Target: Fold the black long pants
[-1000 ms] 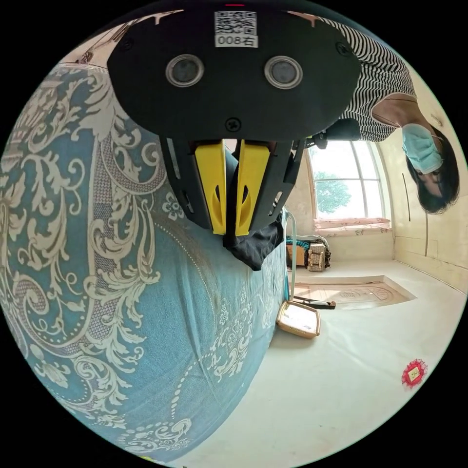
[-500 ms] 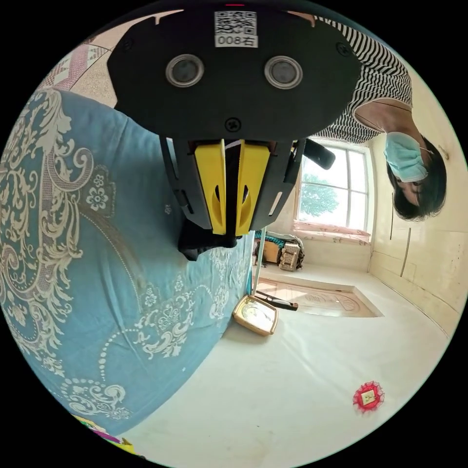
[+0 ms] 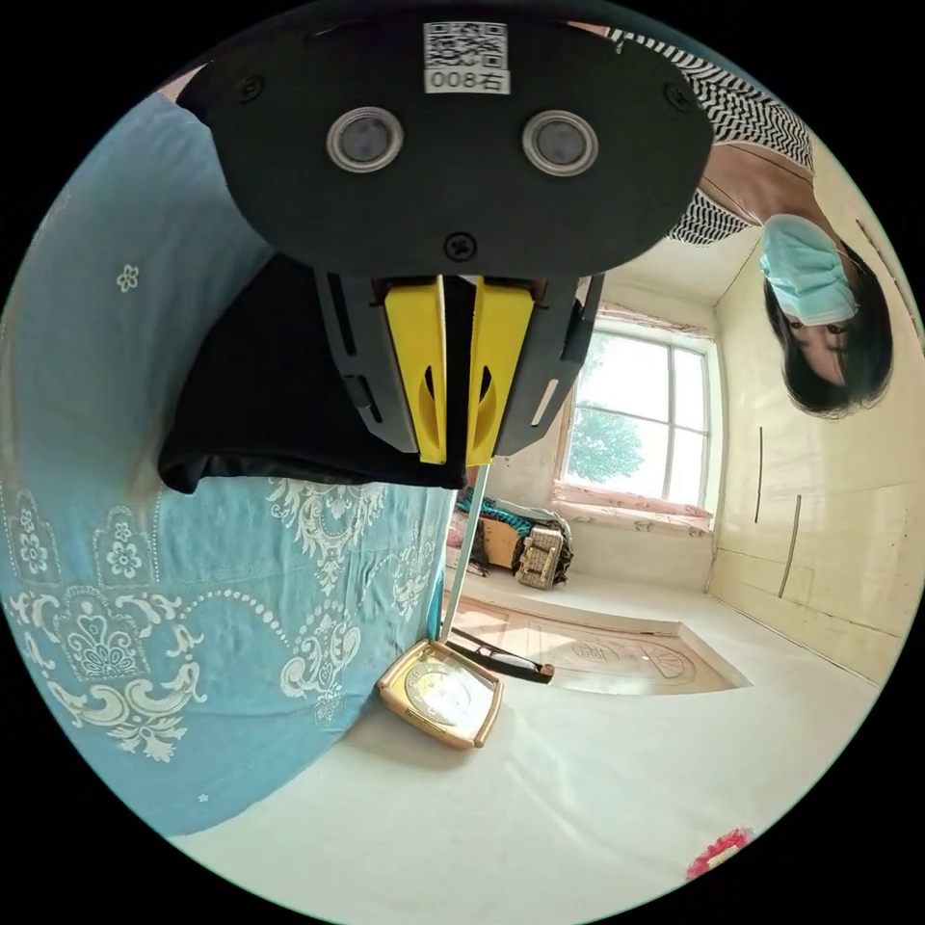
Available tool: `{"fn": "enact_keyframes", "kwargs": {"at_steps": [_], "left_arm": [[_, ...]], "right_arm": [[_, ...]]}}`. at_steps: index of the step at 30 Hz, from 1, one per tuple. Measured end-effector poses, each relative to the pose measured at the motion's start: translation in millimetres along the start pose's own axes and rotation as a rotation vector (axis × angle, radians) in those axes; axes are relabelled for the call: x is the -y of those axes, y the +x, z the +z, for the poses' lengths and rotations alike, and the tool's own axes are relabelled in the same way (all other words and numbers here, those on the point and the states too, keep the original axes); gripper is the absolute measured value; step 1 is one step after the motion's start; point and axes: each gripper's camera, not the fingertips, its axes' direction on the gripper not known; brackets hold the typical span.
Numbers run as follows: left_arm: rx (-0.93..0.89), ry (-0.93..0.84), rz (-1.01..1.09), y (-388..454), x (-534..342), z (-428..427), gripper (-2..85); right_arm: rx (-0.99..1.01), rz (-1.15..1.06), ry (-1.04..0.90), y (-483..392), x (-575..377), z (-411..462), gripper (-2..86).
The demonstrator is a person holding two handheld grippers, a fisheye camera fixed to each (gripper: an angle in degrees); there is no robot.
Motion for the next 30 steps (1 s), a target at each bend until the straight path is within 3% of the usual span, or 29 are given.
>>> {"fn": "enact_keyframes", "kwargs": {"at_steps": [11,30], "left_arm": [[0.042,0.1,-0.243,-113,22,-118,4.6],[0.036,0.244,-0.489,-202,32,-219,5.9]], "right_arm": [[-0.094,0.049,-0.132,6,47,145,2.7],[-0.185,0.106,-0.265,21,92,303,5.1]]}}
